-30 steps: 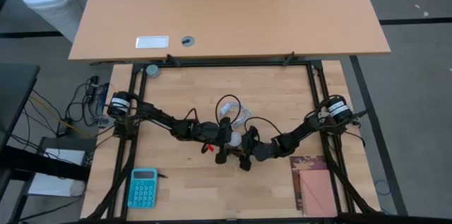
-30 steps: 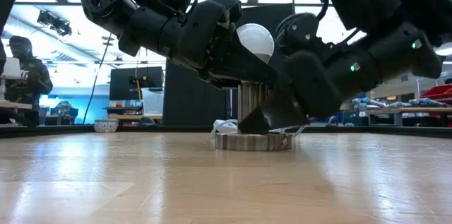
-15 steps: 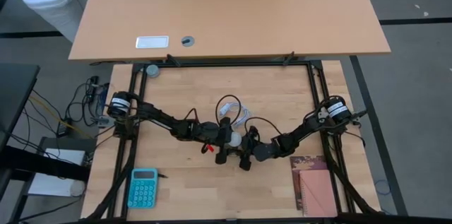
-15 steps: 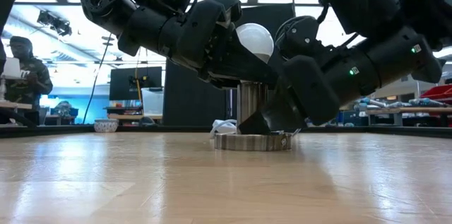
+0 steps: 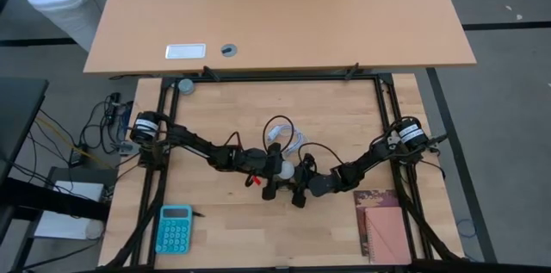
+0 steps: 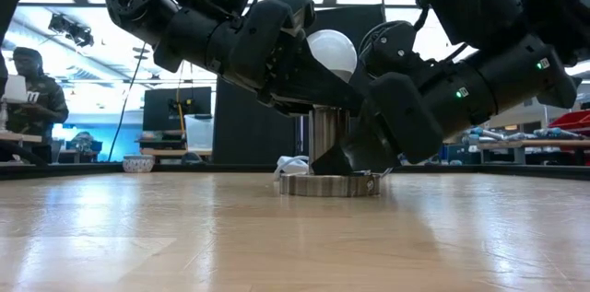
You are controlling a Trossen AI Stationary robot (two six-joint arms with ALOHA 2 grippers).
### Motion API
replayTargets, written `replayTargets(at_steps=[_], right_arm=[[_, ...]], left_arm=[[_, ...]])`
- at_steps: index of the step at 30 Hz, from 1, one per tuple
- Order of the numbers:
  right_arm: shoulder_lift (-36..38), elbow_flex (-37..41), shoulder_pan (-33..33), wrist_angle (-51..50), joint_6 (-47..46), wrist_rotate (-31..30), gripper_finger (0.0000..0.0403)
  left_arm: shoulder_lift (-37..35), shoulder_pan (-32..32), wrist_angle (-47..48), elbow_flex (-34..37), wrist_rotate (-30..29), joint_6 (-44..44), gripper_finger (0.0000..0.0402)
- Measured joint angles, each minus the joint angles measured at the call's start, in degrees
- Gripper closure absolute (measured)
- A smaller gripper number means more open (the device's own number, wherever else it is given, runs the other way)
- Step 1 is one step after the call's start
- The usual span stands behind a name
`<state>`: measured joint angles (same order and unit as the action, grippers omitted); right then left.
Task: Screw lightbulb
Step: Insert the white lightbulb into the lamp socket
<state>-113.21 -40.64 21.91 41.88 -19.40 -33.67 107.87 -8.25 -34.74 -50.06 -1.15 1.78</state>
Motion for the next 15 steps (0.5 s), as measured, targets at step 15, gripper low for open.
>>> replayTargets(at_steps=[15], right_arm=[[0.0,0.0,0.0,-0.5,-0.4,0.1,0.0205]], left_arm=[[0.0,0.0,0.0,0.0,0.3,-0.3,0.0133]])
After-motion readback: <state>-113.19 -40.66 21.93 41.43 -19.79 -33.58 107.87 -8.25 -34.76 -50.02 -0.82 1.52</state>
